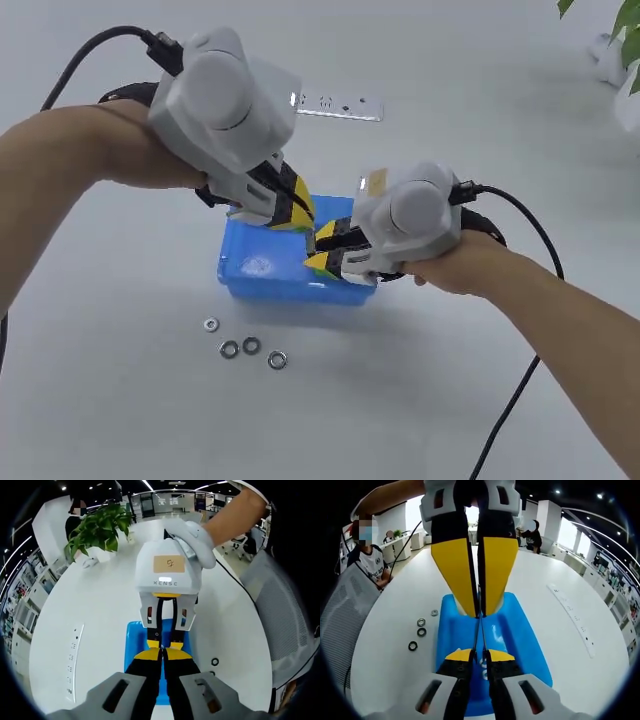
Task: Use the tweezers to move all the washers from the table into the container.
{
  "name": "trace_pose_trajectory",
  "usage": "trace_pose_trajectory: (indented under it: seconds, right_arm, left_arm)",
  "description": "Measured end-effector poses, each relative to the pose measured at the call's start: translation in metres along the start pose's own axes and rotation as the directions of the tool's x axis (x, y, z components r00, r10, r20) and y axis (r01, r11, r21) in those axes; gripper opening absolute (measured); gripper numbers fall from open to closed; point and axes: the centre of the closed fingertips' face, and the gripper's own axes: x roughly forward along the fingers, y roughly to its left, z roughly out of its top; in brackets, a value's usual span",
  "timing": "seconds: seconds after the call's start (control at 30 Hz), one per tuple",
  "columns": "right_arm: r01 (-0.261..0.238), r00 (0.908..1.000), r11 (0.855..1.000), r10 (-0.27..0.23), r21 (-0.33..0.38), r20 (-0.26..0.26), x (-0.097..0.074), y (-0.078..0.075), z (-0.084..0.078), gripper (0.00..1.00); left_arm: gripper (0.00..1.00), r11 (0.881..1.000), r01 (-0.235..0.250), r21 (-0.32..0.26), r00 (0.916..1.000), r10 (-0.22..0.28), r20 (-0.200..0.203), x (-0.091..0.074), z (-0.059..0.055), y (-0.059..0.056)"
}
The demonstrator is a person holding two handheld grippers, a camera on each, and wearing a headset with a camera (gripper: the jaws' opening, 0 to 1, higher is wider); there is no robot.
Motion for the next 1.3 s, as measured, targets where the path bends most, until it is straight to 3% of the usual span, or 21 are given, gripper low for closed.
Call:
trace_pose_trajectory:
  seconds: [0.83, 1.3]
  right_arm:
    - [0.03, 0.9993, 0.998, -0.029, -0.048, 0.025, -0.021, 0.005, 0.032, 0.12]
    - [0.04, 0.9989, 0.996, -0.038, -0.08, 0.028, -0.035, 0.023, 0.048, 0.12]
  left_arm:
    - [0.05, 0.999, -0.041, 0.024, 0.9991, 0.041, -0.006, -0.034, 0.018, -0.009]
    - [0.05, 0.997, -0.056, 0.044, 0.9981, 0.057, -0.022, -0.052, 0.031, -0.029]
